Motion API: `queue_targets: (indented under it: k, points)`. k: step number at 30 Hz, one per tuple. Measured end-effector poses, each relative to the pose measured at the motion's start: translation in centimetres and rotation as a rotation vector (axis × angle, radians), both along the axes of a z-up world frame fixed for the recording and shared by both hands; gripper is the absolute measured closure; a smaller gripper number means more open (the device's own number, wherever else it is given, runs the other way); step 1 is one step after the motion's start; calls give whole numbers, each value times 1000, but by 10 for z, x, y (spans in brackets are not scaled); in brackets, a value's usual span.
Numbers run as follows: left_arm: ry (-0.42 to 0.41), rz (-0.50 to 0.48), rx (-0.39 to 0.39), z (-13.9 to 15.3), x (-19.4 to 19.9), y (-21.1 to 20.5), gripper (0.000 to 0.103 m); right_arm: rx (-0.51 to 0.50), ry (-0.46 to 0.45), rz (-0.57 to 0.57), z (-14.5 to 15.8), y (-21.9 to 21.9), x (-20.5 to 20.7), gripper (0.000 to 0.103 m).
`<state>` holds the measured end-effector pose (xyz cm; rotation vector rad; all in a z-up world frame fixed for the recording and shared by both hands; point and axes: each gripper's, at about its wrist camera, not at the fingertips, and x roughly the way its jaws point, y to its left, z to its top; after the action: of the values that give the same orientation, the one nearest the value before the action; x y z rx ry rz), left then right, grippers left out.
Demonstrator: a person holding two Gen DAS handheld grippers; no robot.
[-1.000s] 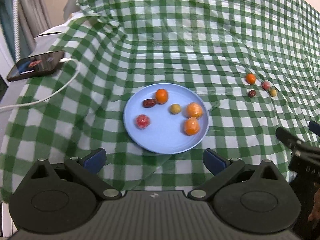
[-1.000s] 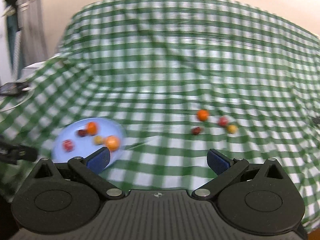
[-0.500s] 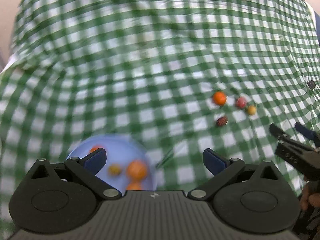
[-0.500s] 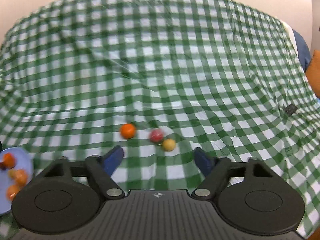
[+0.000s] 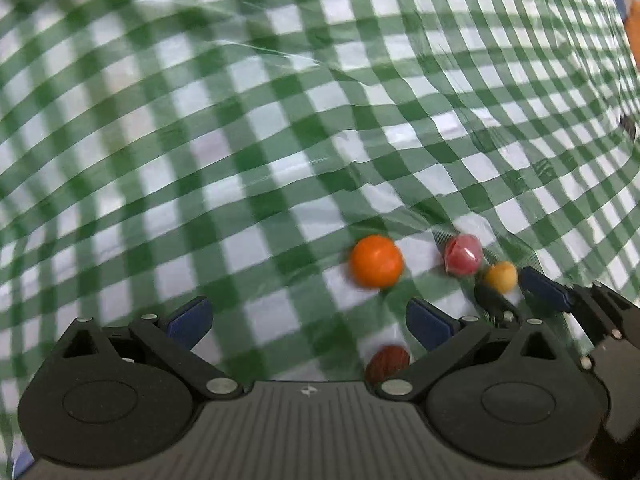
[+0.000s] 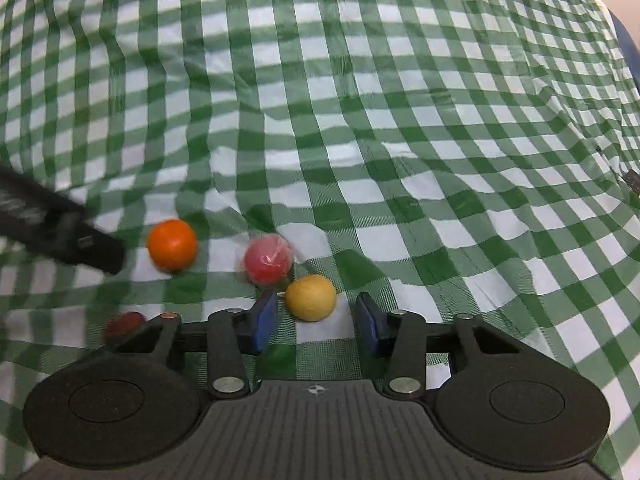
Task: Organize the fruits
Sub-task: 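Grasp a mandarin with the left gripper while the right gripper grasps a yellow plum, then carry the mandarin and yellow plum over the blue plate and release both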
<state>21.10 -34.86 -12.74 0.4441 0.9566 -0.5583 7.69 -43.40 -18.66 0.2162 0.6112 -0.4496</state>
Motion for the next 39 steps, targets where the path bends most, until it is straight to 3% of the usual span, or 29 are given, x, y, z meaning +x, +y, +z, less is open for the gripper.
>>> queue_targets:
  k: [6,7,8,10,17,25,33,39]
  points:
    - [19,-49,18,-24,17,-32,2,-35,-33,4,-4,4,-6,59]
    - [21,-44,9,-25,20,-35,15,-38,-36,4,-3,4,-7,61]
    - [36,-36,-7,-26,23,-37,24,-40,-39,6,-3,4,-7,72]
    - [101,-48,-64,-24,28,-35,65,-42,-44,7,-3,3,-7,74]
    - [28,-14,-61,5,9,-2,66,-93,-76,-86,3,-6,-20,74]
    - [13,143,-36,62,-49,113,66,-173,-82,-142,41,5,-54,74]
    - [4,296,-17,101,-123,228,66,-134,-141,91,102,87,-125,74]
    - [8,362,-25,115,-171,283,66,-23,-123,280,130,154,-167,74]
